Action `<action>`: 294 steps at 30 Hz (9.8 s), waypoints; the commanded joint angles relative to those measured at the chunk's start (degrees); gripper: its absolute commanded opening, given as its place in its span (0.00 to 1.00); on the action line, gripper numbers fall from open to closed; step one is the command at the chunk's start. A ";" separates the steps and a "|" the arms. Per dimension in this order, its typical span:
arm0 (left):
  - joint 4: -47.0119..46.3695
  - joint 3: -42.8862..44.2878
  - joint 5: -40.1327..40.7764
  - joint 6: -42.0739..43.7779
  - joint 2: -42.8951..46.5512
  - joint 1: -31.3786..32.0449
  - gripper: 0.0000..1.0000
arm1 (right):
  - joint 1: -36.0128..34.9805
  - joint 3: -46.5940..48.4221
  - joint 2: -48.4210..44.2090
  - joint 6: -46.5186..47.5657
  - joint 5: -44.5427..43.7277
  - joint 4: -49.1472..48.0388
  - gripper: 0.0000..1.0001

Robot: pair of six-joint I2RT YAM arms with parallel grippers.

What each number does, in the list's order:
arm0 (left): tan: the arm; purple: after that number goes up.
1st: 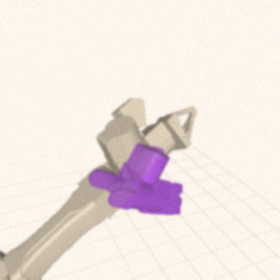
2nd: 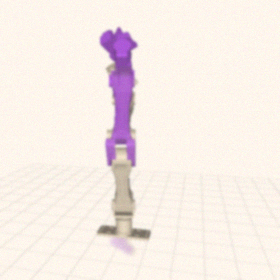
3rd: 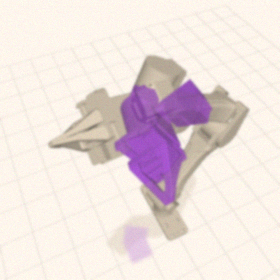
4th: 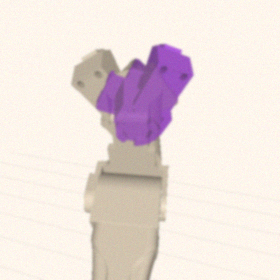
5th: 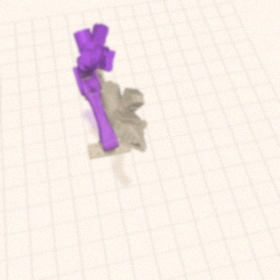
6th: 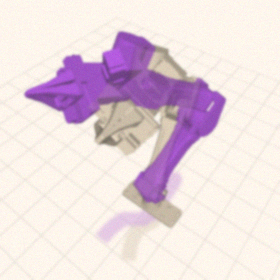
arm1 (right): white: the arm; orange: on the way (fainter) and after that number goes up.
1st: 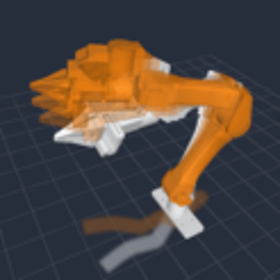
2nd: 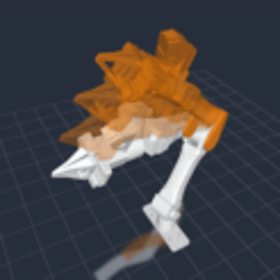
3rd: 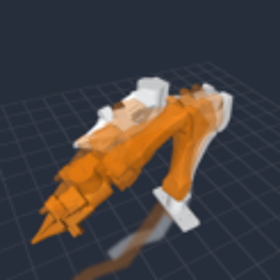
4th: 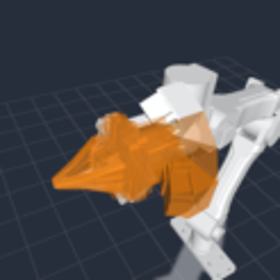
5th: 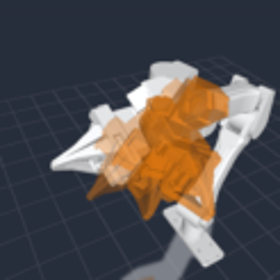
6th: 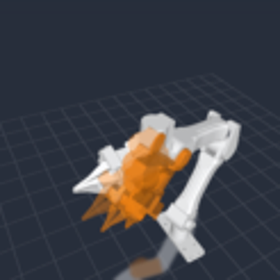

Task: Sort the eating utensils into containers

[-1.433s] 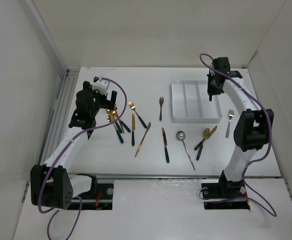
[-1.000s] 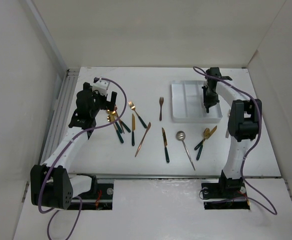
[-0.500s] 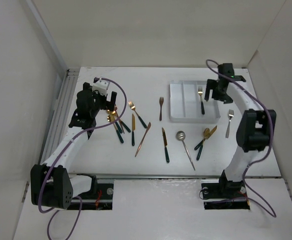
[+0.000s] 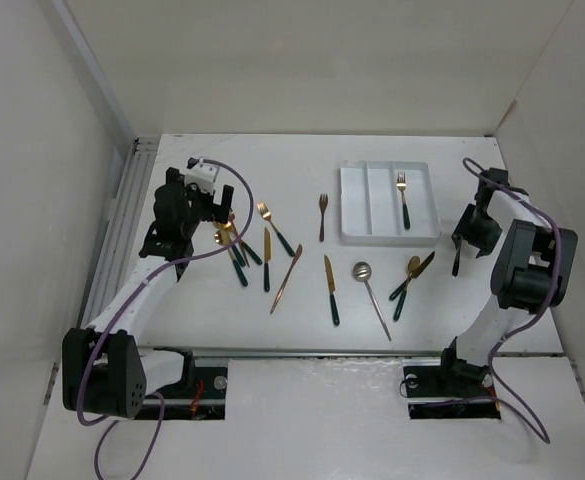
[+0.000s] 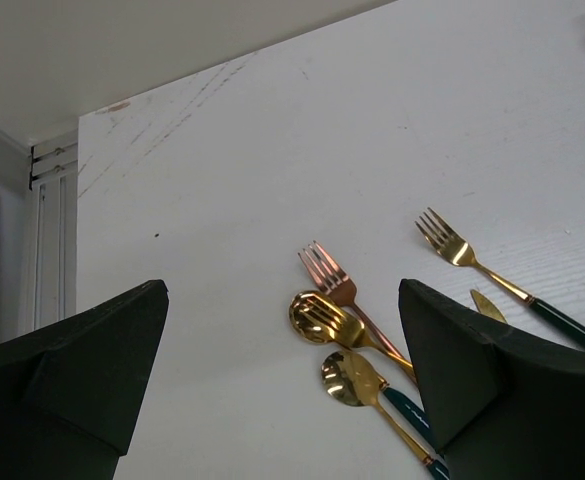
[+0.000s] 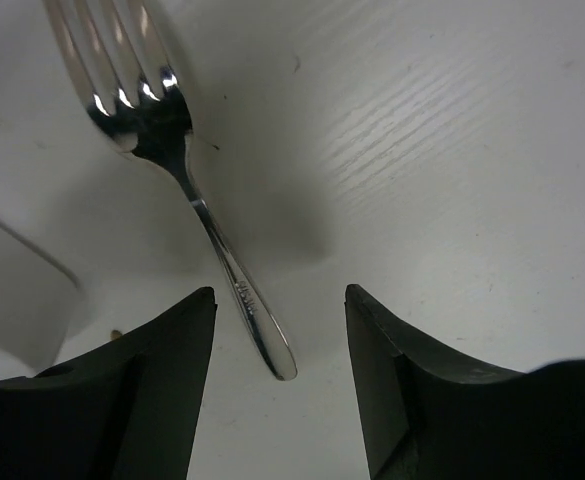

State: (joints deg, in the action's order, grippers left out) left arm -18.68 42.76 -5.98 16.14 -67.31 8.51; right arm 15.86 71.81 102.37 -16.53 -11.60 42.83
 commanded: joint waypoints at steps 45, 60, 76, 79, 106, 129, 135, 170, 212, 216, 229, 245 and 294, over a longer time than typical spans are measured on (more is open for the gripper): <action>6.98 5.49 -6.94 -1.02 -1.68 -0.16 1.00 | -21.75 28.54 13.20 14.60 -5.90 -2.84 0.00; 14.55 7.42 -22.23 3.55 -4.32 -0.16 1.00 | -23.50 26.27 12.26 12.58 -2.55 -3.37 0.76; 45.04 17.53 -4.66 -22.18 -11.53 -0.16 0.72 | -43.08 22.76 -1.64 -1.39 -2.91 -5.65 0.78; 46.71 16.39 -2.82 -24.58 -13.73 2.28 0.60 | -47.22 22.24 -1.64 -2.01 -4.74 -4.17 0.78; 49.00 10.67 0.53 -40.40 -28.22 8.10 0.34 | -47.94 7.73 -11.41 -2.89 -10.99 1.12 0.78; 50.04 16.90 10.19 -37.59 -31.05 1.08 0.00 | -43.10 7.38 -15.00 -1.31 -11.78 -1.08 0.65; 52.08 30.33 13.44 -30.21 -25.42 0.45 0.00 | -41.26 12.47 -13.42 -1.83 -12.65 -4.51 0.65; 24.04 69.74 -11.95 -49.36 -63.20 29.01 0.00 | -26.67 4.30 -23.70 -8.25 -14.15 -2.57 0.63; 48.38 63.08 7.13 -35.48 -35.27 11.20 0.47 | -43.96 -19.60 -31.10 -18.09 13.72 -3.72 0.64; 49.53 57.27 4.14 -34.86 -29.47 4.33 0.47 | -49.32 -20.83 -25.92 -20.12 10.72 -4.24 0.62; 47.86 40.56 -5.79 -37.67 -17.34 -7.11 0.46 | -50.66 -20.92 -14.57 -22.23 3.25 -6.26 0.58; 45.57 34.59 -10.01 -39.95 -13.20 -11.94 0.46 | -58.21 -18.38 -12.18 -15.90 4.39 -10.83 0.00; 38.01 17.88 -7.73 -35.21 -17.24 -7.56 0.45 | -36.95 31.38 17.17 0.71 4.48 -9.52 0.68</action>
State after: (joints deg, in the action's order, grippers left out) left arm 20.38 61.47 -14.94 -19.94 -84.01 -3.14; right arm -21.02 102.48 123.87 -15.20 -6.46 34.13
